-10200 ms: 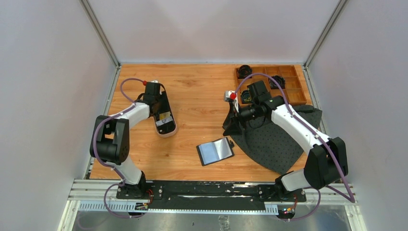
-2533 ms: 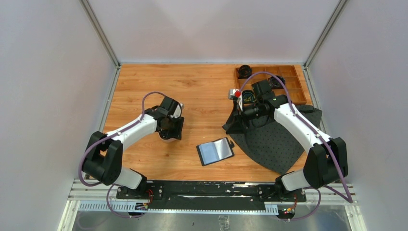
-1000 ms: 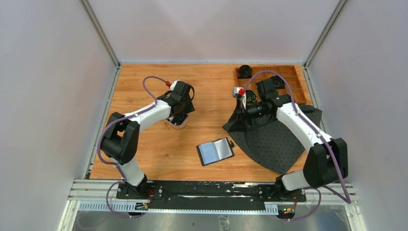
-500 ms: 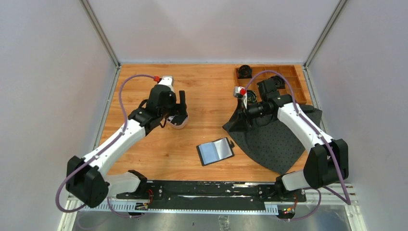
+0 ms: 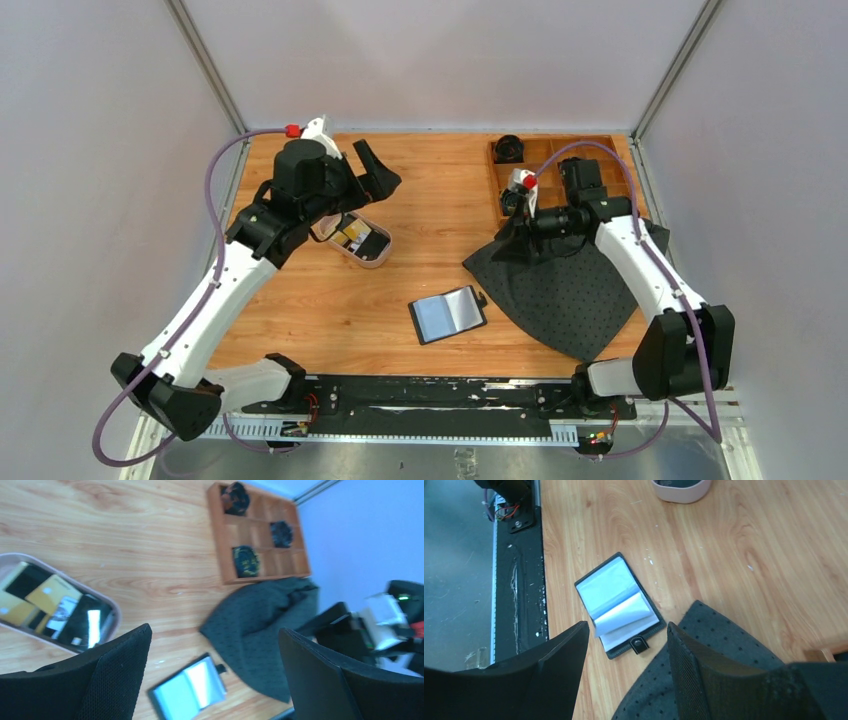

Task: Put the credit cards into the card holder
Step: Pick up the credit card from the storage box.

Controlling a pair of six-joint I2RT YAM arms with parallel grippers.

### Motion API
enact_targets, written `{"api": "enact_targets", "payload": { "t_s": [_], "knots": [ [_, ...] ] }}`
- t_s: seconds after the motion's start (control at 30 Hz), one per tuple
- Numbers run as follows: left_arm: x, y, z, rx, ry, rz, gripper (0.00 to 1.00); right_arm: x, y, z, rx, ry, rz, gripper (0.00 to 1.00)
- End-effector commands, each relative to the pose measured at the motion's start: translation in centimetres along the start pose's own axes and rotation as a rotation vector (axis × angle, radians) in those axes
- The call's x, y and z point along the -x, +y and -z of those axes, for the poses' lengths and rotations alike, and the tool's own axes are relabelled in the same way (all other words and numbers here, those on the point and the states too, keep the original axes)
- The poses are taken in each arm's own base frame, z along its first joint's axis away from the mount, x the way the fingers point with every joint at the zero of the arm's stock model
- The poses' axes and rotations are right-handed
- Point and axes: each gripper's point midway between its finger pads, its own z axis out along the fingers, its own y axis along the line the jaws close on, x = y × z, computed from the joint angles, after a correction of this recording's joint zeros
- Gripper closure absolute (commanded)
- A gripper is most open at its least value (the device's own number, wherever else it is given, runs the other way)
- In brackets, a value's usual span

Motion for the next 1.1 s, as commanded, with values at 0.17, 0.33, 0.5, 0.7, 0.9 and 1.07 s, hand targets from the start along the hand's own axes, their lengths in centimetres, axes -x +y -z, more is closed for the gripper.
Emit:
{"api": "enact_targets", "payload": {
  "t_s": [0.17,0.33,0.5,0.7,0.9,1.07],
  "knots": [
    [4.0,-5.7,5.9,-0.156,-0.020,0.234,0.00,-1.0,-2.2,3.5,-0.084,-0.049,-0.059,0.37],
    [5.0,-7.7,7.6,-0.237,-0.019,0.229,0.00,-2.1,-3.2,4.2,-0.105,-0.040,-0.094,0.37],
    [5.9,-8.2,8.5,-0.256,-0.042,0.203,0.00,-2.5,-3.8,4.8,-0.128,-0.044,-0.108,0.37],
    [5.7,-9.0,8.2,-0.279,-0.010,0.220,0.00,-2.4,-3.6,5.0,-0.122,-0.060,-0.107,0.37],
    [7.2,-10.0,9.7,-0.313,-0.059,0.197,0.00,-2.1,-3.3,5.0,-0.120,-0.068,-0.094,0.37],
    [6.5,-10.5,9.7,-0.336,-0.029,0.184,0.00,-2.0,-3.3,5.0,-0.118,-0.071,-0.093,0.37]
  ]
}}
